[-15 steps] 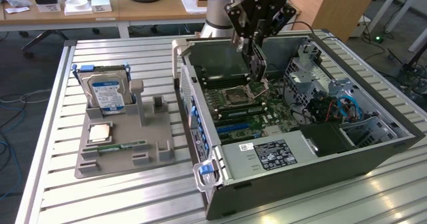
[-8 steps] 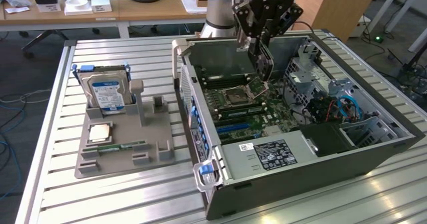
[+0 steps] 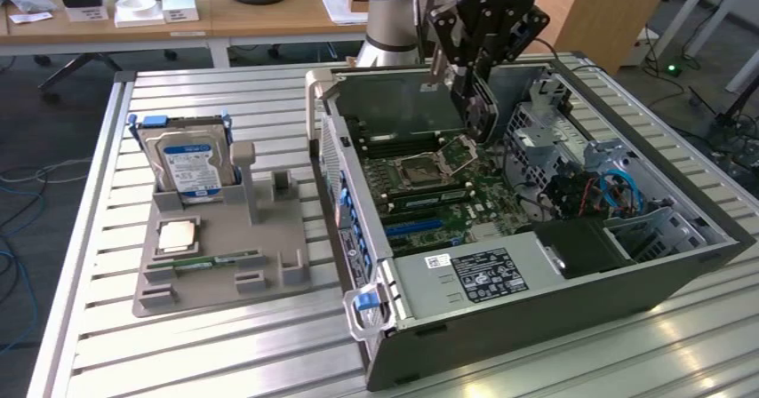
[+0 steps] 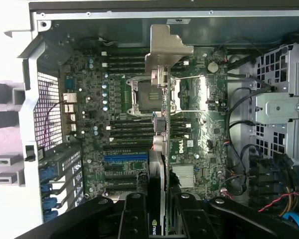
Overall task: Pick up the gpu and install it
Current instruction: 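Pick up the gpu and move the gpu toward the slot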
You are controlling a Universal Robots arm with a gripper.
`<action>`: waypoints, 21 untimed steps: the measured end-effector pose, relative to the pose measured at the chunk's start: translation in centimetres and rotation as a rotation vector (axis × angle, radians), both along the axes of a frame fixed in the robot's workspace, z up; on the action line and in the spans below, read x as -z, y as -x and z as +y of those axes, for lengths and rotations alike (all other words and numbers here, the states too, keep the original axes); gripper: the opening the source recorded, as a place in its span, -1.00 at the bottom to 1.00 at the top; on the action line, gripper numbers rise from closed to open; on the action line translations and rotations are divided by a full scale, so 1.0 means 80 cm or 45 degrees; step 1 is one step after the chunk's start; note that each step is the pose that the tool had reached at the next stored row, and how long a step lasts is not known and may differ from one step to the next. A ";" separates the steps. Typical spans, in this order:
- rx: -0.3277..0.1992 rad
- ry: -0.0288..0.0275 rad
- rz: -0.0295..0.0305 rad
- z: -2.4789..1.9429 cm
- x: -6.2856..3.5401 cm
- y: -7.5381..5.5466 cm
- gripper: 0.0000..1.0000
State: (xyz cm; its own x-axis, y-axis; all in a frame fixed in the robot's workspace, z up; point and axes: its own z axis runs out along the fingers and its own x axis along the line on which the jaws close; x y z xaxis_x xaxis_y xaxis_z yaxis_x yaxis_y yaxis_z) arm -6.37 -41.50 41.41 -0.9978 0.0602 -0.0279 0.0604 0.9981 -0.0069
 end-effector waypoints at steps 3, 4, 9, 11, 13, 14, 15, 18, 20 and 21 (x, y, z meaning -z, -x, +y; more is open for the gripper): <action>0.000 0.0001 0.0001 0.0001 0.000 -0.004 -0.47; 0.000 0.0001 0.0000 0.0002 0.000 -0.005 -0.47; 0.000 0.0000 0.0000 0.0003 0.000 -0.008 -0.47; 0.000 0.0001 0.0000 0.0005 0.000 -0.010 -0.47; 0.000 0.0000 0.0000 0.0006 0.000 -0.014 -0.47; 0.000 0.0000 0.0000 0.0006 0.000 -0.017 -0.47; 0.000 0.0000 0.0000 0.0006 0.000 -0.019 -0.47; 0.000 0.0001 0.0000 0.0007 0.000 -0.026 -0.47; 0.000 0.0000 0.0000 0.0007 0.000 -0.029 -0.47; 0.000 0.0000 0.0000 0.0008 0.000 -0.030 -0.47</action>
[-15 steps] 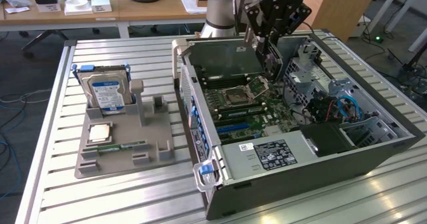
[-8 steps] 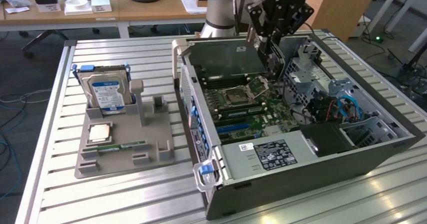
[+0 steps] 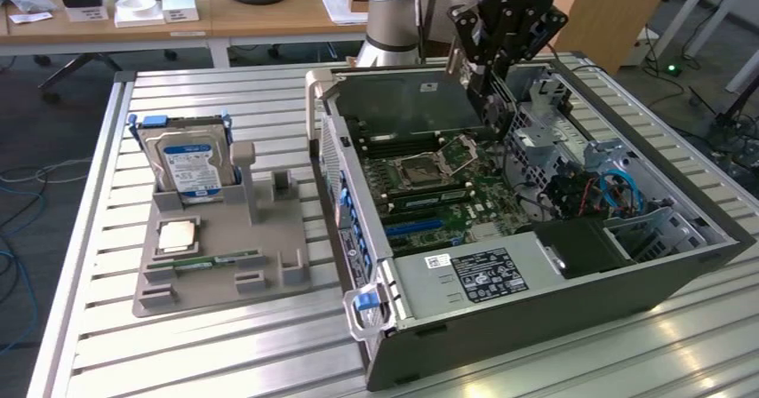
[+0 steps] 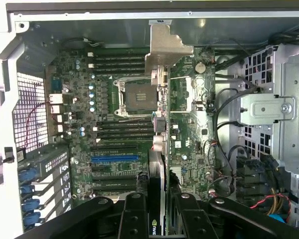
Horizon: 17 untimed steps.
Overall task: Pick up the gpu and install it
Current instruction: 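Pick up the gpu and move the gpu toward the slot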
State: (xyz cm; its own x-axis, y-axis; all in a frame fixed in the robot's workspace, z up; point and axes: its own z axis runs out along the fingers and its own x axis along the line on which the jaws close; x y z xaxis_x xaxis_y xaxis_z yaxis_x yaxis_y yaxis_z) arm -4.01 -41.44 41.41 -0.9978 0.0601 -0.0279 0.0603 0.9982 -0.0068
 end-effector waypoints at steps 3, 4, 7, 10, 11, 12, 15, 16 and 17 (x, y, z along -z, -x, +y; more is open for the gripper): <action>0.000 0.0000 0.0001 0.0001 0.000 -0.001 -0.47; 0.000 0.0000 0.0000 0.0001 0.000 -0.002 -0.47; 0.000 0.0000 0.0001 0.0001 0.000 -0.001 -0.47; 0.000 0.0000 0.0000 0.0001 0.000 -0.002 -0.47; 0.000 0.0001 0.0001 0.0002 0.000 -0.001 -0.47; 0.000 0.0000 0.0000 0.0001 0.000 -0.001 -0.47; 0.000 0.0000 0.0001 0.0001 0.000 -0.002 -0.47; 0.000 0.0000 0.0000 0.0001 0.000 -0.003 -0.47; 0.000 0.0001 0.0001 0.0001 0.000 -0.004 -0.47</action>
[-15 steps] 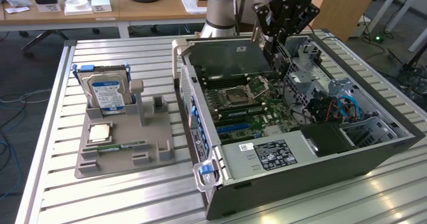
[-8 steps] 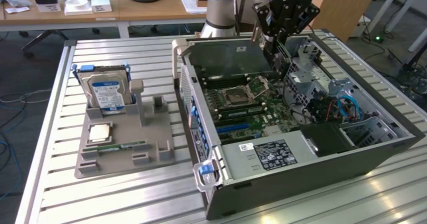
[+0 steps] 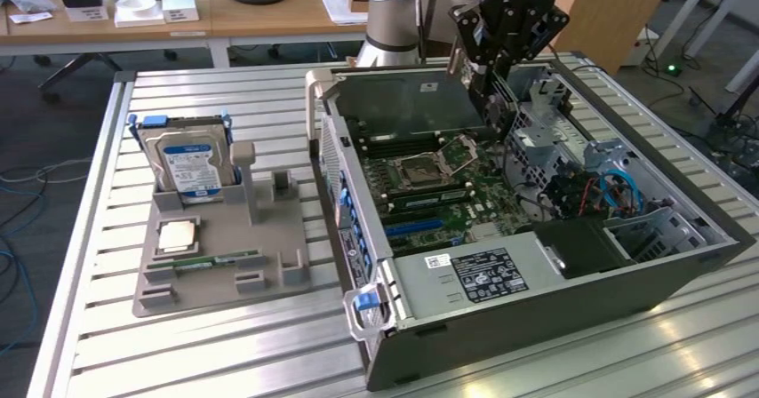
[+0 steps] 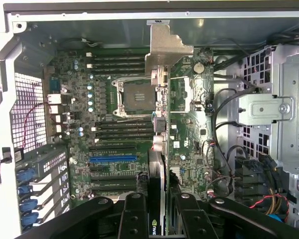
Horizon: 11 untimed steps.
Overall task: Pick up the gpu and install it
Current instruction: 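Pick up the gpu and move the gpu toward the slot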
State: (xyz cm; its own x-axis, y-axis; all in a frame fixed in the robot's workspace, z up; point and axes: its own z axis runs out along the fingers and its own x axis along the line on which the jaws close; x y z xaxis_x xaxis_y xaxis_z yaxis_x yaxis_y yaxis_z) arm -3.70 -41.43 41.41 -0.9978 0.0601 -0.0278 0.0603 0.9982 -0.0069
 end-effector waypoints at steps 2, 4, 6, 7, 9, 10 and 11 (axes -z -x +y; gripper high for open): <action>0.000 -0.0001 -0.0001 0.0000 0.000 -0.003 -0.47; 0.000 0.0000 -0.0001 0.0000 0.000 -0.005 -0.47; 0.000 0.0000 -0.0001 0.0000 0.000 -0.007 -0.47; 0.000 0.0000 -0.0001 0.0000 0.000 -0.007 -0.47; 0.000 -0.0001 -0.0001 0.0000 0.000 -0.008 -0.47; 0.000 -0.0001 -0.0001 0.0000 0.000 -0.009 -0.47; 0.000 0.0000 -0.0001 0.0000 0.000 -0.009 -0.47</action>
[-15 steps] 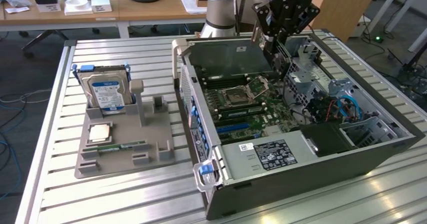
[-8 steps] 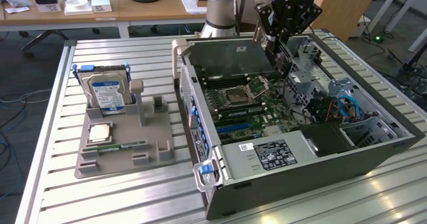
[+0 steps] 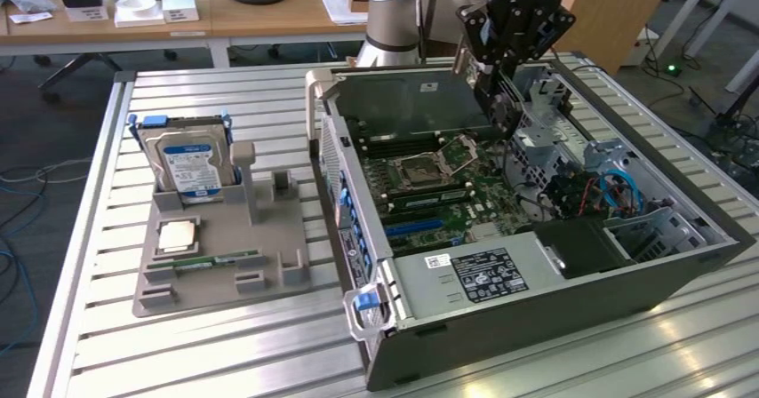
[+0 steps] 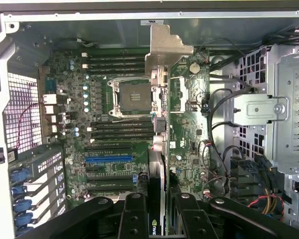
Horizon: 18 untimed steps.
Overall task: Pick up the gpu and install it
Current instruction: 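Pick up the gpu and move the gpu toward the slot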
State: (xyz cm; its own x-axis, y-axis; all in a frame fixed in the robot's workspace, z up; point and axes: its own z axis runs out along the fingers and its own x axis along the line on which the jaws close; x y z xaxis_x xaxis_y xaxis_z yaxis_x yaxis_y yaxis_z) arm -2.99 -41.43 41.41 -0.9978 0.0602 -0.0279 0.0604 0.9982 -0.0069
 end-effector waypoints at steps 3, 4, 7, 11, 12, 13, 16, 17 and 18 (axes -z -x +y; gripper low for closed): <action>0.000 0.0000 0.0000 0.0000 0.000 -0.001 -0.47; 0.000 0.0000 0.0000 0.0000 0.000 -0.001 -0.47; 0.000 0.0000 0.0000 0.0000 0.000 -0.002 -0.47; 0.000 -0.0001 0.0000 0.0000 0.000 -0.004 -0.47; 0.000 0.0000 0.0000 0.0000 0.000 -0.004 -0.47; 0.000 0.0000 0.0000 0.0000 0.000 -0.004 -0.47; 0.000 0.0000 0.0000 0.0000 0.000 -0.005 -0.47; 0.000 0.0000 0.0000 0.0000 0.000 -0.006 -0.47; 0.000 0.0000 0.0000 0.0000 0.000 -0.007 -0.47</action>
